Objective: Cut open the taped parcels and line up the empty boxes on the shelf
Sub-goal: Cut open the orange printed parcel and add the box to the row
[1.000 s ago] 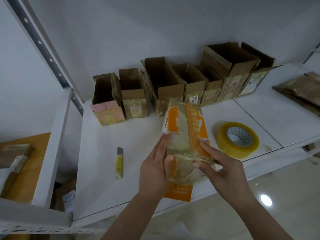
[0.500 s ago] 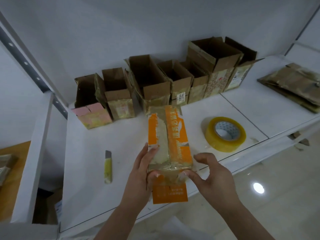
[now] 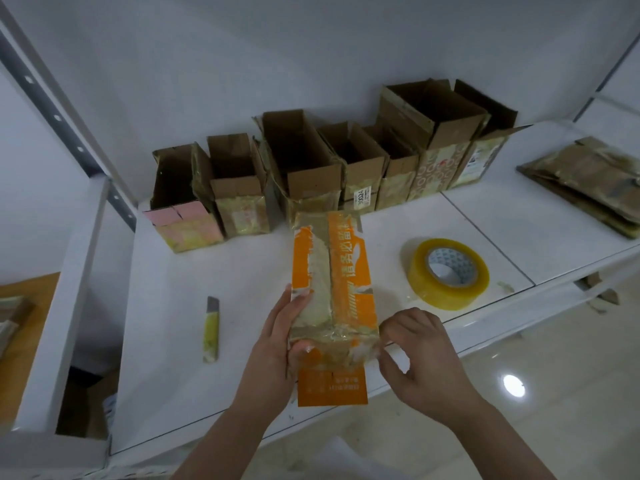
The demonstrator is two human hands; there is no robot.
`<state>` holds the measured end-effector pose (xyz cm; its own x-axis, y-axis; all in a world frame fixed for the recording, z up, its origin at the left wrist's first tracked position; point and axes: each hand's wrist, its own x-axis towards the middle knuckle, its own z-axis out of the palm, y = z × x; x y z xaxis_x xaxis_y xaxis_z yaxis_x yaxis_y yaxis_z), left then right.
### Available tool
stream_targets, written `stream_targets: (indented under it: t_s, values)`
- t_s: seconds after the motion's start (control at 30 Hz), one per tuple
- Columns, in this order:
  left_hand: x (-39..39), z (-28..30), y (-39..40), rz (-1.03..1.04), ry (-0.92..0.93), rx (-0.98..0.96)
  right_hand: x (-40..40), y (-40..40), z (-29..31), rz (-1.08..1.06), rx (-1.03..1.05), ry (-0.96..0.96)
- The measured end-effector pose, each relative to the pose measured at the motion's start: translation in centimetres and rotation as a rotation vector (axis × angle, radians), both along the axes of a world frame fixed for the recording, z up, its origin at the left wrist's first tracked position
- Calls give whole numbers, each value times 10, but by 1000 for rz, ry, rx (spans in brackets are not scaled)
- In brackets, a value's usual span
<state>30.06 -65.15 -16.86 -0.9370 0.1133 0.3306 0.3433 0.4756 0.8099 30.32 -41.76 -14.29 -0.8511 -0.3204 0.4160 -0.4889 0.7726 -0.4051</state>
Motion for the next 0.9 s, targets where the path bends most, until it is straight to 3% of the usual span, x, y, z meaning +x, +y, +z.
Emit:
stream_targets:
  t_s: [0.43, 0.77, 0.9]
  values:
    - [1, 8, -4, -79, -90, -58, -19, -1, 5, -35, 288, 192]
    - [0, 10, -5, -87, -107, -46, -22, -4, -11, -59, 351, 262]
    - [1, 10, -6, -90, -114, -53, -24, 2, -2, -21, 244, 308]
